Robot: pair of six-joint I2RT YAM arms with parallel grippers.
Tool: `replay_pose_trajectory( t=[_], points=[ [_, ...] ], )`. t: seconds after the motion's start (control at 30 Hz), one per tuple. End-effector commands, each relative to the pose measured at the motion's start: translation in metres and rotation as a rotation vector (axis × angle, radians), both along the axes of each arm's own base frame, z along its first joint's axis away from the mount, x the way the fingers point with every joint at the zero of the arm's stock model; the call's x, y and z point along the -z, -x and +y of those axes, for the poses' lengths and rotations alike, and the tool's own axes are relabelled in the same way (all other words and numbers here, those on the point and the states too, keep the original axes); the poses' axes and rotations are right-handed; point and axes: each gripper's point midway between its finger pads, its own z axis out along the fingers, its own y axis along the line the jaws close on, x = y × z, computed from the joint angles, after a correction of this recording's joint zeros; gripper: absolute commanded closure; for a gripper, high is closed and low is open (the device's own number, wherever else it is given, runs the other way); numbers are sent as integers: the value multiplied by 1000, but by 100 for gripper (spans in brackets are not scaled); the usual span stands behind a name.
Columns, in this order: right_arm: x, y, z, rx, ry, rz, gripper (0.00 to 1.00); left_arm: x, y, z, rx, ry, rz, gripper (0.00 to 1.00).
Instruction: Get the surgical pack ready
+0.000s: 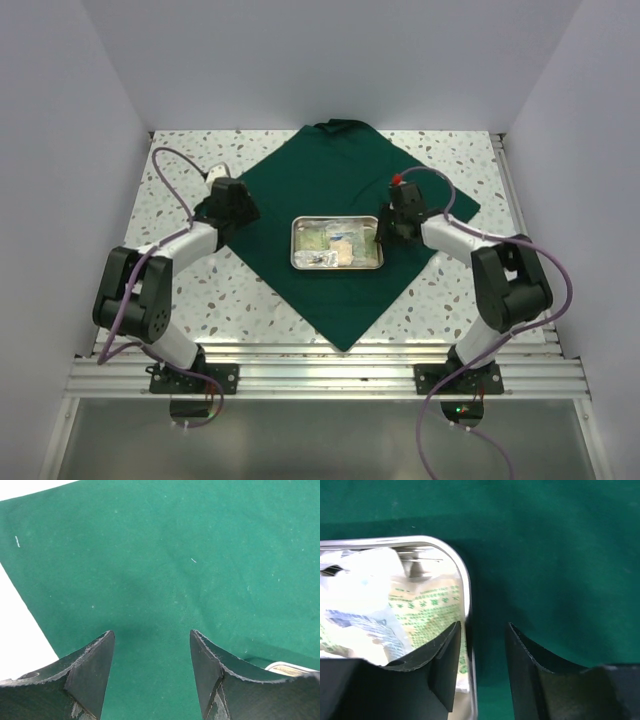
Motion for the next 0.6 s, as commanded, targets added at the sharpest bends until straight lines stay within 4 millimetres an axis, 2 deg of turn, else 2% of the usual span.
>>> replay_pose_trajectory(
  t=[0.0, 0.07, 0.1, 0.13, 0.17, 0.2, 0.23, 0.27, 0.3, 0.33, 0.37, 0.43, 0.47, 0.53, 0.57],
  points=[
    [-43, -11, -16, 34, 73, -113, 55, -26, -4, 7, -18, -24, -81, 34],
    [-66, -4, -31, 50, 118, -173, 53, -30, -2, 8, -18, -26, -88, 34],
    [-66, 4, -34, 38, 126, -177, 53, -31, -2, 8, -17, -26, -91, 34],
    [-84, 10, -36, 20, 123, -222, 52, -33, -1, 8, -16, -25, -94, 34],
    [-83, 22, -31, -15, 145, -212, 52, -34, 1, 8, -13, -22, -98, 34],
    [-91, 26, -26, -41, 156, -240, 52, -36, 1, 8, -10, -23, -100, 34],
    [-98, 35, -29, -45, 212, -252, 52, -36, 2, 8, -6, -23, -100, 34],
    [-99, 43, -23, -86, 242, -251, 51, -40, 3, 7, -3, -19, -107, 34],
    [-97, 58, -1, -173, 252, -245, 51, -42, 3, 7, 2, -17, -109, 34],
    [-91, 72, 2, -213, 276, -212, 50, -42, 4, 6, 6, -18, -107, 34],
    [-88, 88, 21, -284, 270, -203, 50, -47, 4, 6, 10, -13, -117, 34],
    [-74, 111, 34, -352, 261, -170, 48, -49, 6, 6, 13, -12, -118, 34],
    [-73, 130, 51, -404, 226, -170, 46, -52, 7, 5, 14, -9, -126, 34],
    [-60, 152, 60, -451, 219, -155, 41, -54, 8, 4, 23, -5, -130, 34],
    [-57, 169, 72, -489, 203, -152, 40, -56, 9, 4, 25, -3, -134, 34]
  ],
)
